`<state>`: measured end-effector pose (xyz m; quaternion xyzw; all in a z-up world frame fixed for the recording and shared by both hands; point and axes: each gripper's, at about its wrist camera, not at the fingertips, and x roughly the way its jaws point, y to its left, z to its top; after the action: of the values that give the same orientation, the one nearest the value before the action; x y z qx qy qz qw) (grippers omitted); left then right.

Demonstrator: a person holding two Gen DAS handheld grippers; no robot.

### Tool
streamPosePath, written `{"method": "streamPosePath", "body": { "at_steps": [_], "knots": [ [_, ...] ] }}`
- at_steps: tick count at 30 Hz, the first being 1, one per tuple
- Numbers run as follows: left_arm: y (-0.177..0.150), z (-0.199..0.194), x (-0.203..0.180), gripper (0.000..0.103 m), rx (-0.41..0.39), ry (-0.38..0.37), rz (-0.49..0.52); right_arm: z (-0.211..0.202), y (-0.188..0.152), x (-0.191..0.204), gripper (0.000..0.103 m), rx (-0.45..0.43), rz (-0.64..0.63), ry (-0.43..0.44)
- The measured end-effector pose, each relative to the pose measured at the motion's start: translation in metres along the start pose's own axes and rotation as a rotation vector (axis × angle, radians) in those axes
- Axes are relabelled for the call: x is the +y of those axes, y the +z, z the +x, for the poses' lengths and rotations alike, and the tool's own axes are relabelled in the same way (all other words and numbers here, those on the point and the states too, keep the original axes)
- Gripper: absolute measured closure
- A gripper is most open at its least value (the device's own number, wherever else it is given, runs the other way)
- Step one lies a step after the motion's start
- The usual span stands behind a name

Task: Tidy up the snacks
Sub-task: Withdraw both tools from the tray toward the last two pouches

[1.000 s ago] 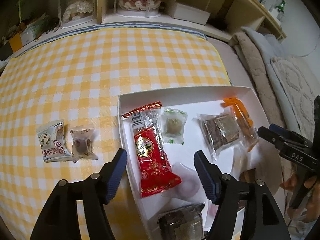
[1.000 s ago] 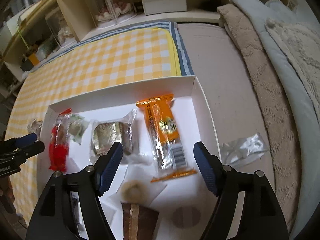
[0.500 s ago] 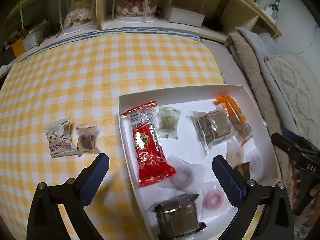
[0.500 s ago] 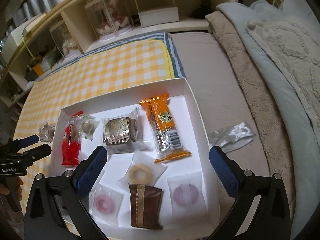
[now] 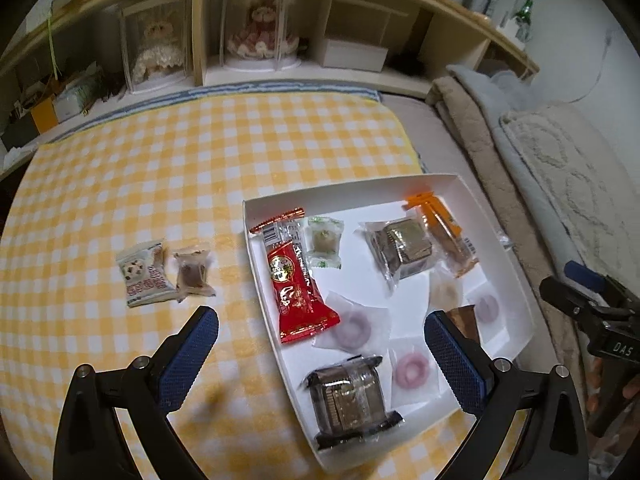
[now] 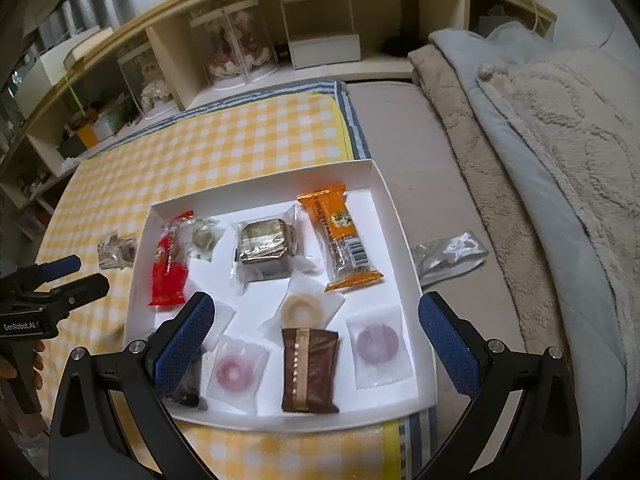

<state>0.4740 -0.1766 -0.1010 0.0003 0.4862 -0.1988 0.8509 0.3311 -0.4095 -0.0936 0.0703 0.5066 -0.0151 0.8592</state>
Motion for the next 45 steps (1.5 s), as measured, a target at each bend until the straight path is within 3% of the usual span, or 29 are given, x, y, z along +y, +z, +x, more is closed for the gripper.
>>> {"method": "streamPosePath", "body": {
  "at_steps": [13, 26, 34, 41, 45],
  "knots": [
    [-0.016, -0.088, 0.014, 0.0, -0.08, -0.02, 0.036, -0.056, -0.006, 0.041, 0.0, -0.08, -0.004, 0.012],
    [-0.036, -0.145, 0.085, 0.0, -0.132, 0.017, -0.022, -0.059, -0.001, 0.109, 0.0, -0.108, -0.046, 0.068],
    [-0.038, -0.15, 0.143, 0.0, -0.137, 0.033, -0.096, -0.035, 0.004, 0.154, 0.0, -0.094, -0.078, 0.111],
    [-0.029, -0.129, 0.194, 0.0, -0.096, 0.024, -0.211, -0.005, 0.011, 0.191, 0.0, -0.08, -0.072, 0.186],
    [-0.021, -0.11, 0.22, 0.014, -0.083, -0.014, -0.295, 0.019, 0.017, 0.207, 0.0, -0.066, -0.028, 0.252]
  ]
}}
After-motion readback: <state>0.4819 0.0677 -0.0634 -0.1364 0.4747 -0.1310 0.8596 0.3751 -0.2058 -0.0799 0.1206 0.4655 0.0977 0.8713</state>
